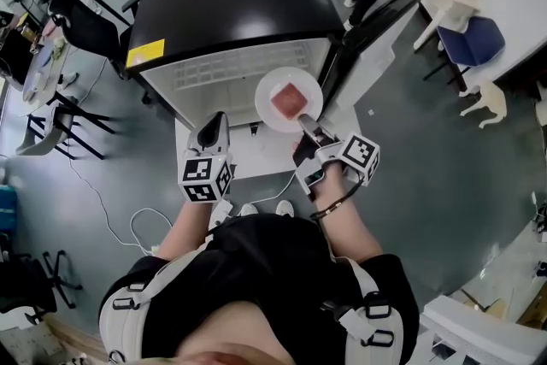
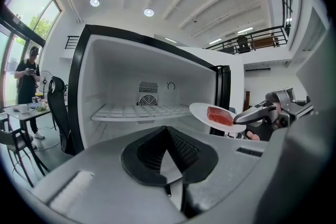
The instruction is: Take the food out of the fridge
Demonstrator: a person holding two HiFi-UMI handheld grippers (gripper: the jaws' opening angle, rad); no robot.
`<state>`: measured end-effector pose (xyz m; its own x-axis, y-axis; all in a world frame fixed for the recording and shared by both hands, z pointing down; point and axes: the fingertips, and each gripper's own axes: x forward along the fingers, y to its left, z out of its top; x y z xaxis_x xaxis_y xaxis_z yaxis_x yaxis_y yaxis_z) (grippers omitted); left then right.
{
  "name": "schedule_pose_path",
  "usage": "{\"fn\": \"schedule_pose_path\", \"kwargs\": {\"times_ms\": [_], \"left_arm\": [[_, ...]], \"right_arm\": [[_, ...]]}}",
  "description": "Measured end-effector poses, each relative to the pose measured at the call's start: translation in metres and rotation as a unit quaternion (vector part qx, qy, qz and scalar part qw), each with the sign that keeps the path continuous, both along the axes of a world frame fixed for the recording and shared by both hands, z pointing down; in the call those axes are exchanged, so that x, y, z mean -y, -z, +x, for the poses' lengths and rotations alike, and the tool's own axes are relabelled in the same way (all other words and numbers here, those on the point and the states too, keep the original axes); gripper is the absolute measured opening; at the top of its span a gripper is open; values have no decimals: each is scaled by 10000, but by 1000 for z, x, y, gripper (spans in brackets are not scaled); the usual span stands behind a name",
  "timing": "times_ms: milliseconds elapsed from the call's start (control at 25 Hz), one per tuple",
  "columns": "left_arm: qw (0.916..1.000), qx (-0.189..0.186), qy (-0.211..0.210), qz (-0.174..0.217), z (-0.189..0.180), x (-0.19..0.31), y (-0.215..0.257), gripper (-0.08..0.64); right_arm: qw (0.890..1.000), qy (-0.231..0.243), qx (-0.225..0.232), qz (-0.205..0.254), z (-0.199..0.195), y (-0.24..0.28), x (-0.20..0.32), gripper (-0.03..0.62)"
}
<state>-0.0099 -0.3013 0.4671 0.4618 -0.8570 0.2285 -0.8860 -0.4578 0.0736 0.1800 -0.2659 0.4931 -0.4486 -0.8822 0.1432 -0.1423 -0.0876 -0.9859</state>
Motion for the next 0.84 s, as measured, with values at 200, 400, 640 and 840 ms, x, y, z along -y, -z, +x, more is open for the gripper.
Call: {"fn": "schedule_pose_path", "kwargs": {"times_ms": [200,400,640,840], "left_arm": [[10000,8,-7,93,0,0,9,3],[9999,36,9,142,-3,0,13,3],[9999,39,62,133,-6,-2,13,3],[9999,13,65,106,-7,-2,11,3]], "right_arm": [[10000,9,-15,58,1,1,5,18],[9999,58,-31,80,-3,4,6,18],[9998,135,-58,108,-8,6,8,18],[9998,168,-96,95,-11,5,11,18]]}}
